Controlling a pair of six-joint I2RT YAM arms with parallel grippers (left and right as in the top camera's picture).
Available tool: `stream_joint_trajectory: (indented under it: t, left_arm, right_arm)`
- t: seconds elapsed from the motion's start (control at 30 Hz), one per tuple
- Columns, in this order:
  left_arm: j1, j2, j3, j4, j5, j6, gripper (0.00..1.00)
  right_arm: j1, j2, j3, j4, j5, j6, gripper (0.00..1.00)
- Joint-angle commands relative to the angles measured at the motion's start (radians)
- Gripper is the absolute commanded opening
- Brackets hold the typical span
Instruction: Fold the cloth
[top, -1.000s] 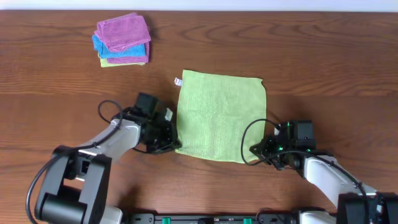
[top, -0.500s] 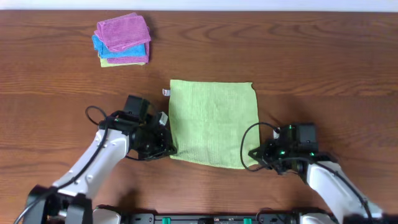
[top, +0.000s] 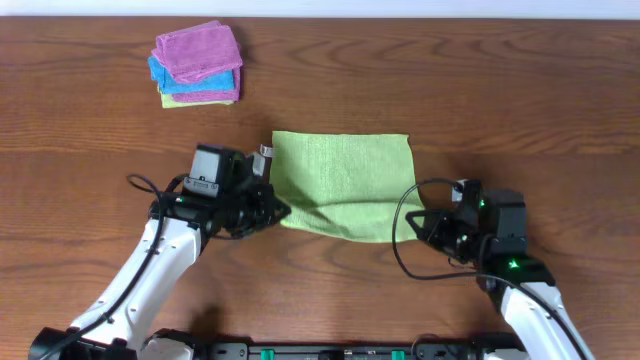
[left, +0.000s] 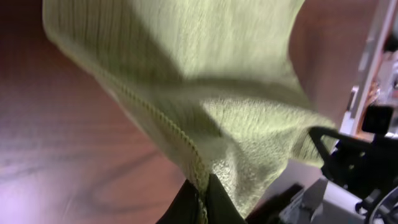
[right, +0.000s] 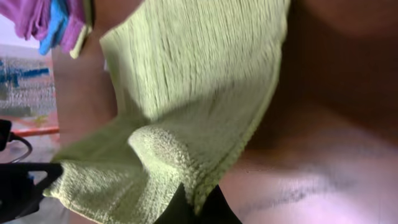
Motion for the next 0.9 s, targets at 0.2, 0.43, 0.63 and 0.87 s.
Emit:
stream_joint_trajectory:
  t: [0.2, 0.43, 0.63, 0.87]
  left_arm:
    - [0.008, 0.044, 0.010, 0.203, -0.127, -0.168, 0.06]
    - [0.011, 0.063, 0.010, 0.296, -0.204, -0.217, 0.06]
    - [0.006, 0.150, 0.010, 0.419, -0.199, -0.278, 0.06]
    - [0.007, 0.228, 0.016, 0.525, -0.233, -0.306, 0.06]
  right_arm:
    - [0.002, 0.087, 0.080, 0.056, 0.142, -0.032, 0.01]
    - [0.002, 0.269, 0.199, 0.122, 0.156, -0.094, 0.01]
    - [0.002, 0.383, 0.277, 0.174, 0.158, -0.134, 0.02]
    - [0.004, 0.526, 0.360, 0.268, 0.173, -0.151, 0.01]
